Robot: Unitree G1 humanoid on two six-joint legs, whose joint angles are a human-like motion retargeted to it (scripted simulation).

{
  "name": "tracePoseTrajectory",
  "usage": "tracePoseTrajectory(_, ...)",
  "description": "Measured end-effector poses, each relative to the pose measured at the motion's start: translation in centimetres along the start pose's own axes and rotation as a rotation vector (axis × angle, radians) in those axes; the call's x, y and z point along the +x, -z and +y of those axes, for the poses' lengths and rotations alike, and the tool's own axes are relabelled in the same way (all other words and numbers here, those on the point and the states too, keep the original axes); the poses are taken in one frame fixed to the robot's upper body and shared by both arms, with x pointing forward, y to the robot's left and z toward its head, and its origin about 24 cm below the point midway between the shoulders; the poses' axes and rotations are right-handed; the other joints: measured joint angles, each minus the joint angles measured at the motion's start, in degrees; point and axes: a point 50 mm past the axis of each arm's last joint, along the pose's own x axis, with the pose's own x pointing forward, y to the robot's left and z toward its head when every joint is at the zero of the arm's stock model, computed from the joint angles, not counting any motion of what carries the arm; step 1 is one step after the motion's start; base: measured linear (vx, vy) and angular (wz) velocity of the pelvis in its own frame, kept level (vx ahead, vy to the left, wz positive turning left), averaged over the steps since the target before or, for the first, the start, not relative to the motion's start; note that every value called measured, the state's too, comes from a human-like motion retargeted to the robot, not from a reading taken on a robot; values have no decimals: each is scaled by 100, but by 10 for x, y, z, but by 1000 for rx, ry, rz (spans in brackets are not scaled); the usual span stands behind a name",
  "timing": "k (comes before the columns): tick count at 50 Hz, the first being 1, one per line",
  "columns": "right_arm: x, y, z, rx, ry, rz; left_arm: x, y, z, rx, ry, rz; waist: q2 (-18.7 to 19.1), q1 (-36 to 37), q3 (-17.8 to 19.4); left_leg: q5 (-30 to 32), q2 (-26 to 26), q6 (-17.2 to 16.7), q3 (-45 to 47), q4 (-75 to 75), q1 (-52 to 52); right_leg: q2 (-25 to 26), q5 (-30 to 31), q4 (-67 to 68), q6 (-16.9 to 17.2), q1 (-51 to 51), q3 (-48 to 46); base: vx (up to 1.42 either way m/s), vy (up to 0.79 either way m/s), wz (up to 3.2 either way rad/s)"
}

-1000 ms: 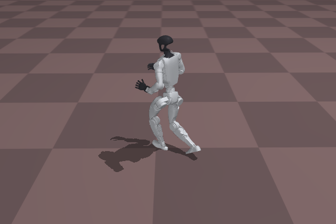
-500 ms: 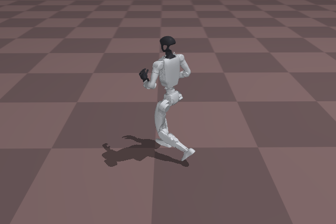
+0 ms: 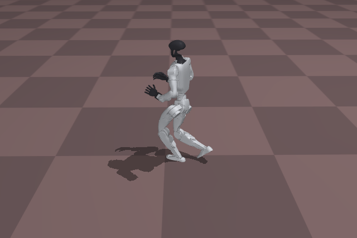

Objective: Run

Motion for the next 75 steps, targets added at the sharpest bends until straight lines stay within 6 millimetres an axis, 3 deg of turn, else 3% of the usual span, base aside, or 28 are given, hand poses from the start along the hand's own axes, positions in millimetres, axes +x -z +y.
tracePoseTrajectory(4, -9, 13, -1, -57, -23, 62, 40, -7, 0, 68, -41, -148, 247, -268, 260, -984, 190, 237, -238, 637, 701, 28, -825, 599, -484, -987, 0, -2, 2, -37)
tracePoseTrajectory(8, -23, 19, -13, -67, 9, 117, 67, -21, -2, 45, -95, -244, 735, -487, 258, -728, 596, -222, -456, 109, 1823, 634, -1100, -663, -714, -1855, -199, 4, -2, -45)
tracePoseTrajectory(12, -45, 25, -22, -54, 28, 205, 67, -33, -10, -37, -78, -283, 1311, -543, -79, 533, 1261, -938, -643, -11, 2472, 1696, -699, -2970, -576, -2122, -316, 5, -6, -38)
tracePoseTrajectory(15, -52, 24, -26, -39, 51, 224, 60, -38, -15, -75, -44, -298, 1641, -417, -190, 1304, 1746, -1175, -785, 902, 2486, 2328, -389, -3593, -615, -2132, -314, -3, -6, -31)
tracePoseTrajectory(18, -51, 21, -25, -36, 62, 204, 44, -34, -25, -84, 5, -245, 1697, -218, -117, 1503, 2096, -1041, -756, 2292, 2342, 2581, -655, -2607, -965, -2153, -289, -5, -3, -23)
tracePoseTrajectory(20, -39, 17, -27, -55, 79, 151, 36, -27, -28, -56, 36, -196, 1662, -44, 56, 1299, 2335, -790, -774, 3222, 2050, 2631, -1044, -1982, -1233, -1984, -284, 0, 0, 0)
tracePoseTrajectory(25, 11, 0, -32, -121, 129, -28, 19, -3, -19, 29, 71, -67, 1321, 466, 460, 142, 2607, 50, -570, 3957, 649, 2350, -1730, -1613, -1342, -1158, -102, -2, -1, 26)
tracePoseTrajectory(28, 24, -10, -31, -87, 150, -92, 4, 5, -5, 34, 63, -2, 957, 637, 414, -66, 2165, 28, -224, 2718, 26, 1927, -1468, -1959, -972, -509, 64, 3, 4, 53)
tracePoseTrajectory(32, 20, -13, -26, -27, 131, -94, -13, 10, 7, 27, 46, 69, 436, 590, 130, 433, 1161, -409, 210, 25, -201, 1108, -473, -2258, -271, 119, 83, 4, 6, 75)
tracePoseTrajectory(35, 13, -12, -22, -9, 92, -79, -16, 10, 9, 12, 19, 91, 167, 371, -40, 869, 407, -541, 281, -1433, -13, 482, 29, -1804, 35, 286, -8, -1, 6, 50)
tracePoseTrajectory(38, 1, -5, -14, -12, 44, -33, -9, 4, 7, 11, 10, 45, 84, 188, -45, 549, 225, -264, 271, -762, -37, 78, 23, -774, 3, 261, -89, -1, 1, 7)
tracePoseTrajectory(41, -9, 4, -8, -42, 0, 26, 9, -2, 6, 51, -2, -44, 80, -18, 105, -266, 190, 209, 158, 297, 100, -234, -401, 309, -233, -42, -97, -1, 1, -7)
tracePoseTrajectory(43, -12, 11, -6, -67, -19, 61, 28, -4, 6, 94, -22, -114, 174, -141, 245, -728, 264, 343, 21, 671, 380, -235, -780, 679, -499, -460, -79, -2, 3, -38)
tracePoseTrajectory(45, -14, 16, -8, -85, -22, 80, 49, -9, 3, 113, -52, -180, 390, -197, 350, -901, 440, 246, -124, 612, 851, -10, -1085, 543, -761, -949, -112, 0, 0, -51)
tracePoseTrajectory(48, -25, 19, -13, -85, -23, 114, 61, -19, -1, 73, -78, -230, 698, -383, 245, -458, 669, -208, -319, 143, 1581, 454, -1226, -542, -848, -1487, -258, 3, -4, -26)
tracePoseTrajectory(53, -43, 26, -19, -59, -11, 199, 56, -31, -14, -32, -22, -258, 1273, -373, -205, 1012, 1404, -965, -623, 387, 2020, 1745, -587, -3155, -593, -1805, -273, 1, -6, -17)
tracePoseTrajectory(56, -41, 23, -22, -47, 16, 185, 45, -31, -20, -60, 25, -239, 1439, -181, -232, 1264, 1851, -914, -649, 1622, 1896, 2205, -474, -3201, -671, -1795, -214, -6, -4, -16)
tracePoseTrajectory(59, -27, 17, -25, -74, 43, 125, 31, -23, -25, -46, 65, -169, 1422, 72, -58, 854, 2241, -561, -611, 3004, 1593, 2354, -1005, -2358, -1020, -1648, -173, -4, -2, -7)
tracePoseTrajectory(62, -2, 10, -30, -134, 73, 37, 18, -7, -23, 6, 86, -73, 1307, 368, 254, 107, 2520, -77, -561, 3785, 1024, 2311, -1682, -1754, -1275, -1319, -123, 0, 0, 0)
tracePoseTrajectory(66, 26, -1, -31, -147, 105, -59, 5, 10, -10, 45, 89, 28, 1002, 620, 424, -400, 2310, 136, -266, 2870, 224, 1960, -1663, -1932, -1096, -692, -18, 1, 2, 18)
tracePoseTrajectory(72, 17, 3, -17, -73, 38, -32, -11, 16, -2, 32, 81, 104, 340, 403, 93, 306, 921, -339, 274, -507, 258, 855, -642, -2031, -308, -69, 42, 3, 5, 48)
tracePoseTrajectory(75, 5, 9, -8, -60, -17, 9, -8, 10, -5, 17, 78, 75, 239, 196, 9, 384, 587, -373, 332, -811, 502, 388, -488, -1299, -206, -201, -64, -1, 1, -6)
